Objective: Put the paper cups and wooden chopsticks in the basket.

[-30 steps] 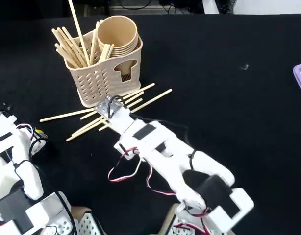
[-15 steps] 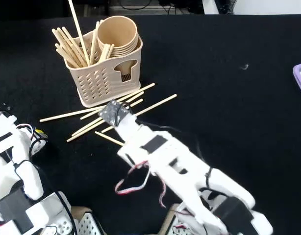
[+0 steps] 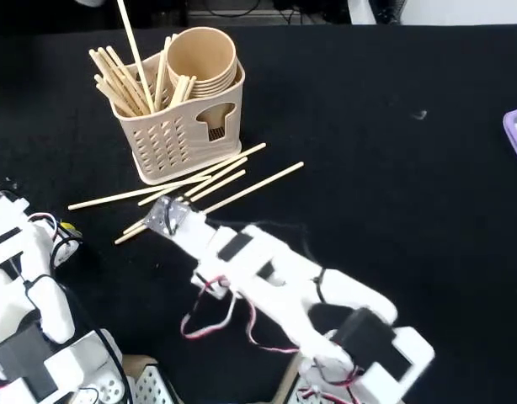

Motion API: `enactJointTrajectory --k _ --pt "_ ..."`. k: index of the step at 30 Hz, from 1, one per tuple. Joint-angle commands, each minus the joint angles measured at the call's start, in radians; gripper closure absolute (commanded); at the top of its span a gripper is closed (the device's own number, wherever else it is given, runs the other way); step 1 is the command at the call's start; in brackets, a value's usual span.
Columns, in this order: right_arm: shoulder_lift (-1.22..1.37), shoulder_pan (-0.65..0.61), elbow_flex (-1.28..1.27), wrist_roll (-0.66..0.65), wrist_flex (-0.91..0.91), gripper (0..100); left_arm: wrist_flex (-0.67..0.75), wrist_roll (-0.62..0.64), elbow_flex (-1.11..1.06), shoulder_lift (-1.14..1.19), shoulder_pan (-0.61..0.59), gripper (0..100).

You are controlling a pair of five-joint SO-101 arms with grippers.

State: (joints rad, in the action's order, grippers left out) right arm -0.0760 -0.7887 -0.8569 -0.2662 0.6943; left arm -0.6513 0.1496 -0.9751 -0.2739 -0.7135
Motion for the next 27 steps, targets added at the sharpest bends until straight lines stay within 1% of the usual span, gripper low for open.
enactJointTrajectory --k 1,2,5,8,13,18,20,22,25,27 --pt "0.005 0.008 0.025 -0.014 0.015 97.8 0.009 -0.009 0.03 0.002 -0.01 76" --pt "-0.013 0.008 0.012 -0.014 0.006 99.2 0.009 -0.009 0.03 0.002 -0.012 76" --pt "-0.108 0.006 -0.056 -0.014 -0.026 98.8 0.009 -0.009 0.03 0.002 -0.012 76" --pt "-0.266 0.008 -0.139 -0.014 -0.035 98.8 0.009 -0.009 0.03 0.002 -0.012 76" --pt "-0.607 0.029 -0.234 -0.012 -0.026 98.8 0.009 -0.009 0.03 0.002 -0.012 76" --pt "-0.961 0.055 -0.196 -0.012 -0.069 98.7 0.009 -0.009 0.03 0.002 -0.01 76" --pt "-1.059 0.055 -0.16 0.002 -0.152 98.7 0.009 -0.009 0.03 0.002 -0.01 76" --pt "-1.101 0.064 -0.136 0.069 -0.293 98.7 0.009 -0.009 0.03 0.002 -0.01 76" --pt "-1.082 0.104 -0.107 0.196 -0.535 98.7 0.009 -0.009 0.03 0.002 -0.01 76" --pt "-1.033 0.13 -0.081 0.245 -0.683 98.7 0.009 -0.009 0.03 0.002 -0.01 76"
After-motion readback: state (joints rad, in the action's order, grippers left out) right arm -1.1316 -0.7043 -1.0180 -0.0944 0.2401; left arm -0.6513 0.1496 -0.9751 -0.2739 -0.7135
